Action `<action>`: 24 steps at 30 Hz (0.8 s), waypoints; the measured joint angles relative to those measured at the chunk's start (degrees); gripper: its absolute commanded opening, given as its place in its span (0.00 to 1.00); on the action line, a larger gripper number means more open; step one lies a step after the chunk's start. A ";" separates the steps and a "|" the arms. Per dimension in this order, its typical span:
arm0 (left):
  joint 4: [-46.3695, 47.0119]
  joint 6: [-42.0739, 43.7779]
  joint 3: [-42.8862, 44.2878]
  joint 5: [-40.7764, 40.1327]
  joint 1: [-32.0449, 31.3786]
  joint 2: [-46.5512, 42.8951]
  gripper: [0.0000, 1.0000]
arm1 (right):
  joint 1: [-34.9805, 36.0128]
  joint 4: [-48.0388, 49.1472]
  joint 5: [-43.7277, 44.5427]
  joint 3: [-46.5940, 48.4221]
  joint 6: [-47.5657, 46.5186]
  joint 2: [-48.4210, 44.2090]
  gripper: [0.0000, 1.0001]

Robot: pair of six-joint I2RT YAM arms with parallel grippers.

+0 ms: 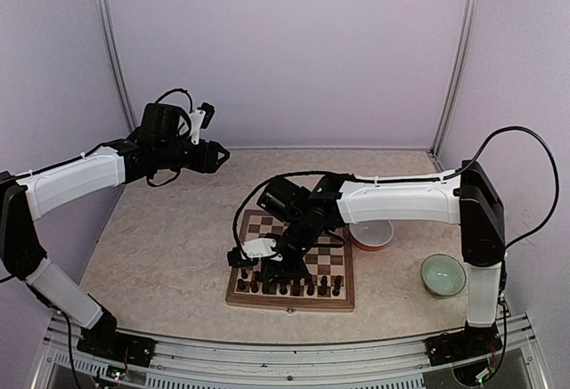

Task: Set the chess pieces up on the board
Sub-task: Place the bishop on f8.

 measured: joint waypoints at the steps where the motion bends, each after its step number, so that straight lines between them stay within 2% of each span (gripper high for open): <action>1: -0.09 0.00 0.02 0.09 0.00 0.00 0.60 | 0.00 0.07 0.28 0.28 0.24 0.31 0.03; 18: -1.81 0.00 0.35 1.53 -0.15 0.85 0.60 | 0.00 -0.87 3.93 2.08 2.19 3.43 0.04; 24: -1.86 0.02 0.35 1.60 -0.39 1.05 0.60 | -0.04 -0.87 5.40 2.08 2.36 3.45 0.10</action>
